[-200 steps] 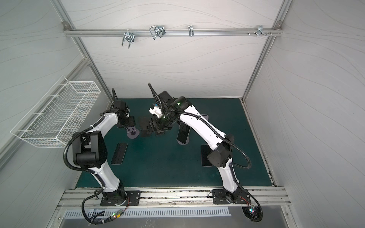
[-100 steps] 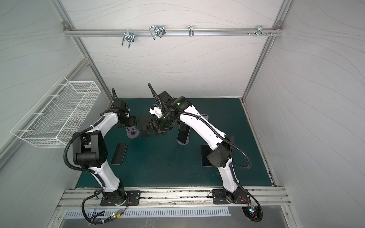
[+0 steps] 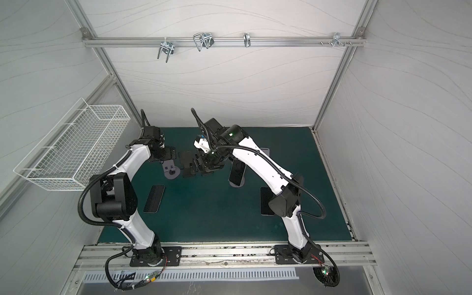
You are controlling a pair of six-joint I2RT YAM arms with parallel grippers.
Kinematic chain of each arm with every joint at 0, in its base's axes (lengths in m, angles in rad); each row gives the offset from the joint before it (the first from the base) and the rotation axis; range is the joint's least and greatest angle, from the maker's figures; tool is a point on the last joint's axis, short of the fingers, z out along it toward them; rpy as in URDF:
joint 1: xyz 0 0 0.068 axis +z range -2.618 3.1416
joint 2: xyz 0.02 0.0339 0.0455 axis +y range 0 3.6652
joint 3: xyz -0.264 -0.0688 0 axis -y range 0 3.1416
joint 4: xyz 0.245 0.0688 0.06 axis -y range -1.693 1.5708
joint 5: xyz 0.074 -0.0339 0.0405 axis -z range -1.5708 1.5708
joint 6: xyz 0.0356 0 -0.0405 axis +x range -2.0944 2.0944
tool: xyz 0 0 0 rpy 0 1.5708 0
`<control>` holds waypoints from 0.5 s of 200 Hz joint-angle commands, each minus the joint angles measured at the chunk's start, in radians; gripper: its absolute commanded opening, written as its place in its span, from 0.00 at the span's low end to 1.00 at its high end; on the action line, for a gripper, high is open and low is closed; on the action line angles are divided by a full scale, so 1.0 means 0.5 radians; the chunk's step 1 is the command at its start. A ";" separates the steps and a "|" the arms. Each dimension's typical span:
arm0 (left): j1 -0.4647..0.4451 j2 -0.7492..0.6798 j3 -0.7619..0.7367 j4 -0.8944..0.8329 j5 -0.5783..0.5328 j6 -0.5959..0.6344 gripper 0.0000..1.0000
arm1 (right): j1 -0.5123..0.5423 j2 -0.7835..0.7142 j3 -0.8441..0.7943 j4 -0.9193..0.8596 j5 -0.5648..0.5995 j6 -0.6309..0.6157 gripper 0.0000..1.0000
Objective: Remove the phone from the phone stand
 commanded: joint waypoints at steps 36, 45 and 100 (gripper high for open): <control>0.011 -0.220 0.002 -0.038 -0.053 0.003 0.96 | 0.018 -0.187 -0.001 0.012 0.111 0.020 0.74; 0.011 -0.243 -0.011 -0.046 -0.048 -0.011 0.96 | 0.018 -0.205 -0.018 0.027 0.126 0.025 0.74; -0.016 -0.471 -0.166 -0.029 0.061 -0.168 0.96 | 0.087 -0.342 -0.049 0.007 0.469 -0.131 0.73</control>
